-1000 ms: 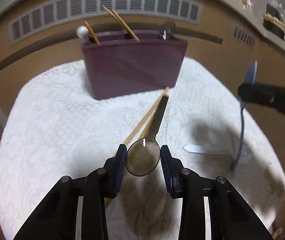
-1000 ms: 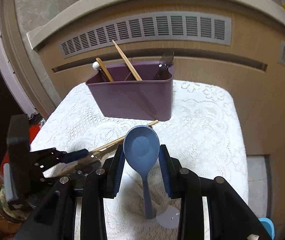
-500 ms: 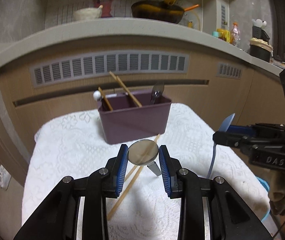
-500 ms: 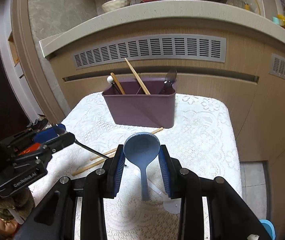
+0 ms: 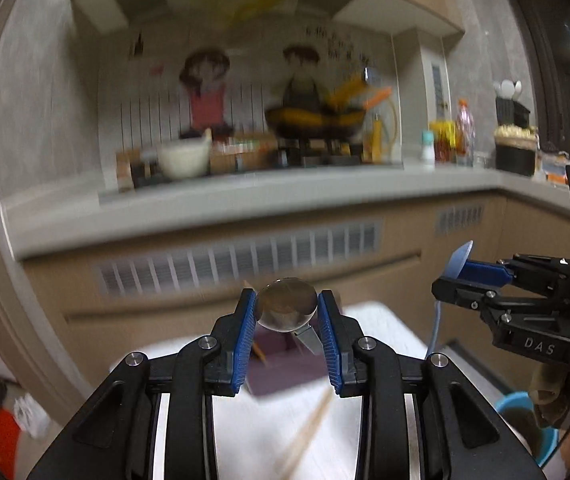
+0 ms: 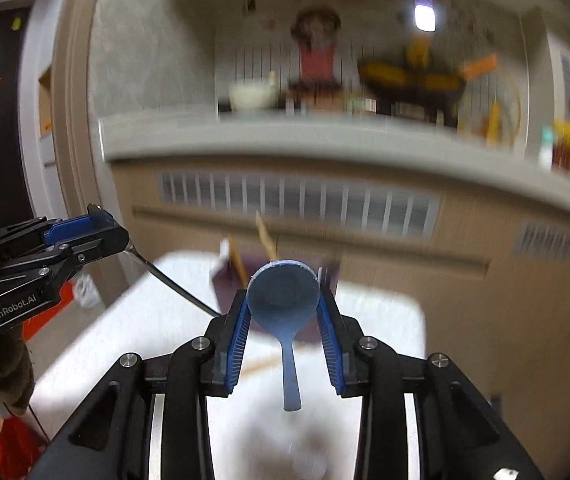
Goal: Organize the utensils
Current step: 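Lower both spoons into the purple caddy and open both tools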
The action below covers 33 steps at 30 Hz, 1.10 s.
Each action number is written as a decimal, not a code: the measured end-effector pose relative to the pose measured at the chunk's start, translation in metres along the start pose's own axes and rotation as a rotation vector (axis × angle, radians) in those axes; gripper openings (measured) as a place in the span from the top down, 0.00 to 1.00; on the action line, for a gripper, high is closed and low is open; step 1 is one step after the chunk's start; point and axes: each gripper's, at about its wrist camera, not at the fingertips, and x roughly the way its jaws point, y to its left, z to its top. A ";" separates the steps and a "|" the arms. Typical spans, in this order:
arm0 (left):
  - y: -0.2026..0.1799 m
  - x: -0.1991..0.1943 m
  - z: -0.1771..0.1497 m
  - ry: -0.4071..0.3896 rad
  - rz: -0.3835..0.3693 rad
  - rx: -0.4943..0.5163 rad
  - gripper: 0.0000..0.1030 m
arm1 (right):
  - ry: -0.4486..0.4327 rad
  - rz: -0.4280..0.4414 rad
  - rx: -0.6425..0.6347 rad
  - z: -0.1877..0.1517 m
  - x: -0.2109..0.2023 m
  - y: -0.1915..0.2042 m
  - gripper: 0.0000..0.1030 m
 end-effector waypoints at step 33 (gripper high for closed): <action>0.058 0.259 -0.060 0.458 -0.108 -0.117 0.56 | 0.327 0.034 0.076 -0.015 0.250 -0.048 0.59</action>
